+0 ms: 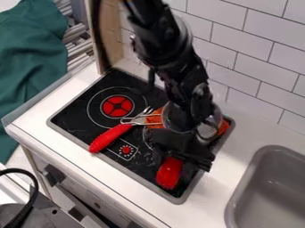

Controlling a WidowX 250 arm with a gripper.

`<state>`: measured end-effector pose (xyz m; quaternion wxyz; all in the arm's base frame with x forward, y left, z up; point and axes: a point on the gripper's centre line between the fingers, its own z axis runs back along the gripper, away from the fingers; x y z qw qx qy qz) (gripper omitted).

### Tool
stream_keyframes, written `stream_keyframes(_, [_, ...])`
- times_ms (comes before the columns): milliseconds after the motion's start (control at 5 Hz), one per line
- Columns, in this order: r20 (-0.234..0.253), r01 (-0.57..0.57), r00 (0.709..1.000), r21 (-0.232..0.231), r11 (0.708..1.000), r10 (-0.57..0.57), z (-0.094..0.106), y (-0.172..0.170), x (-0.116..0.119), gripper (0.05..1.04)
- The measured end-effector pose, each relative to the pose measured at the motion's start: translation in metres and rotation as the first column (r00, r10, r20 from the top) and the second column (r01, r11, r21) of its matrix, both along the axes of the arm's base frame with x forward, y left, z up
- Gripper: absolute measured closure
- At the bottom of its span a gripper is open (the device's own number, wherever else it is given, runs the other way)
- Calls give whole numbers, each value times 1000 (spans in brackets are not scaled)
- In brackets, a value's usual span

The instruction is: Put the red object inside the silver pot.

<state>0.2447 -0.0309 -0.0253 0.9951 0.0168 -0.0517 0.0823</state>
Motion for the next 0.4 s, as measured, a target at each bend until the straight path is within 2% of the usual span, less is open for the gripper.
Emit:
stream_keyframes(200, [67, 3, 998, 78, 997, -8, 36, -3, 2, 543])
stream_keyframes(400, [135, 60, 988, 95, 994, -72, 69, -21, 19, 543])
